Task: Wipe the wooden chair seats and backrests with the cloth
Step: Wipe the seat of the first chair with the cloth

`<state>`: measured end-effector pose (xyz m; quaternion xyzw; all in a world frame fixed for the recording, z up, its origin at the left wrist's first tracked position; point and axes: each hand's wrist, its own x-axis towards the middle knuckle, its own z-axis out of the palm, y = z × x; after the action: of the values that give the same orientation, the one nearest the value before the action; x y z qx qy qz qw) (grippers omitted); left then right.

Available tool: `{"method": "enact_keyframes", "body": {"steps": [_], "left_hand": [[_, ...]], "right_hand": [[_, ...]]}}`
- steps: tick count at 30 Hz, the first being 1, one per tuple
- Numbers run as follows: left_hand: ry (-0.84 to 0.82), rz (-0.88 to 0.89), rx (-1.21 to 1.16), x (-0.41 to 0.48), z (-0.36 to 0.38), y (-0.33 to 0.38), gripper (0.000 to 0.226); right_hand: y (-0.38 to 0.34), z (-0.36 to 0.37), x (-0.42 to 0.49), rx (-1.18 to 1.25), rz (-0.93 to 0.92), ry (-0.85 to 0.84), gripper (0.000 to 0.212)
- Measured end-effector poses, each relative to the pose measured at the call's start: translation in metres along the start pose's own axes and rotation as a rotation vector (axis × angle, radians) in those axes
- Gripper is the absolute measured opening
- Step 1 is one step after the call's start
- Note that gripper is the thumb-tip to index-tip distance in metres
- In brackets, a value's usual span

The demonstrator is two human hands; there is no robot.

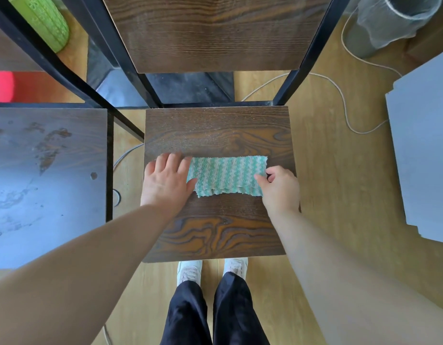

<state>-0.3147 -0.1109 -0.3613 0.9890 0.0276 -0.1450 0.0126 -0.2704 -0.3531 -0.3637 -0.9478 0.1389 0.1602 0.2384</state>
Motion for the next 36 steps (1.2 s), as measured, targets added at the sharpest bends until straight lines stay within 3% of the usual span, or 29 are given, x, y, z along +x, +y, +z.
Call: {"method": "enact_keyframes", "body": {"steps": [9,16,25,29,33,36], "left_hand": [[-0.052,-0.093,0.0,-0.03,0.013,-0.011,0.064],[-0.047,-0.12,0.001,-0.038,0.004,-0.025,0.07],[-0.07,-0.131,-0.01,-0.054,0.0,-0.043,0.072],[-0.085,-0.152,0.01,-0.056,0.009,-0.052,0.073],[-0.088,-0.171,-0.011,-0.056,0.012,-0.056,0.073],[-0.085,-0.192,-0.033,-0.055,0.011,-0.057,0.073]], "right_hand": [[-0.012,0.018,-0.007,0.035,0.113,0.055,0.023],[-0.028,0.009,-0.023,0.341,0.065,-0.001,0.015],[-0.085,0.037,-0.039,0.41,-0.111,-0.249,0.012],[-0.092,0.06,-0.041,0.246,-0.181,-0.435,0.016],[-0.09,0.058,-0.042,0.213,-0.252,-0.203,0.012],[-0.09,0.06,-0.042,0.112,-0.278,-0.08,0.022]]}}
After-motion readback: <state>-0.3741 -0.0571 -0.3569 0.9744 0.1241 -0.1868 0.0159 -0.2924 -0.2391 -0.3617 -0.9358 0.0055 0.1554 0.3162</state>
